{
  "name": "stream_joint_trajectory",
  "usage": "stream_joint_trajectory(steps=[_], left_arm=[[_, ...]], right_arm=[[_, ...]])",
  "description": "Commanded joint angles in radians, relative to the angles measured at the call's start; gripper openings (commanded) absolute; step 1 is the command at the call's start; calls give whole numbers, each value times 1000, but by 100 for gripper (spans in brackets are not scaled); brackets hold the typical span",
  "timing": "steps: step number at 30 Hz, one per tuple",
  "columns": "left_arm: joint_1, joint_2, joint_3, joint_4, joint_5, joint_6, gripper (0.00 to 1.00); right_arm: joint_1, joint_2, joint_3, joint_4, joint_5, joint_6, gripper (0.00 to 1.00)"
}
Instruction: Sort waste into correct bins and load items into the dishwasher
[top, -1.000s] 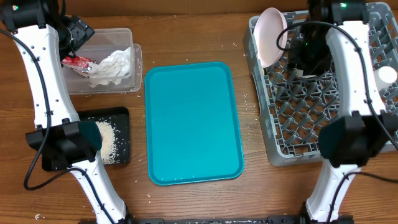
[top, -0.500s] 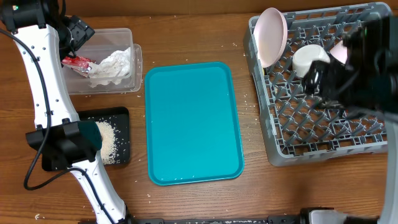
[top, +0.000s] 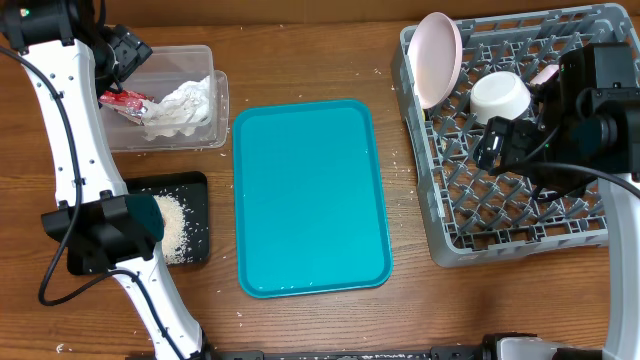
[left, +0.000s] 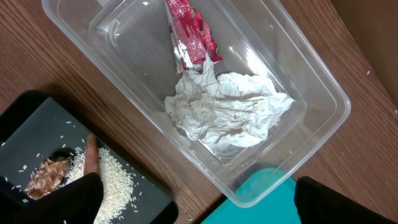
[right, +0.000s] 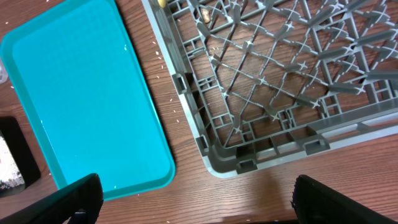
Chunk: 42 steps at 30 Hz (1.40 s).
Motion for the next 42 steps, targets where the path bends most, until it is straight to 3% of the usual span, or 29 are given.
stream_joint_trajectory(steps=[1, 10, 16, 21, 27, 35, 42], left_arm=[[-8, 6, -4, 1, 4, -2, 100], [-8, 6, -4, 1, 4, -2, 100], [-8, 6, -4, 1, 4, -2, 100], [-8, 6, -4, 1, 4, -2, 100], [-8, 6, -4, 1, 4, -2, 100], [-8, 6, -4, 1, 4, -2, 100], [-8, 6, -4, 1, 4, -2, 100]], right_arm=[[5, -14, 0, 3, -4, 0, 100], [6, -52, -97, 207, -4, -84, 100], [5, -181, -307, 419, -4, -84, 100], [5, -336, -594, 725, -5, -160, 100], [5, -564, -990, 1121, -19, -161, 100], [2, -928, -1458, 1521, -19, -162, 100], [2, -1185, -1707, 1675, -19, -162, 100]])
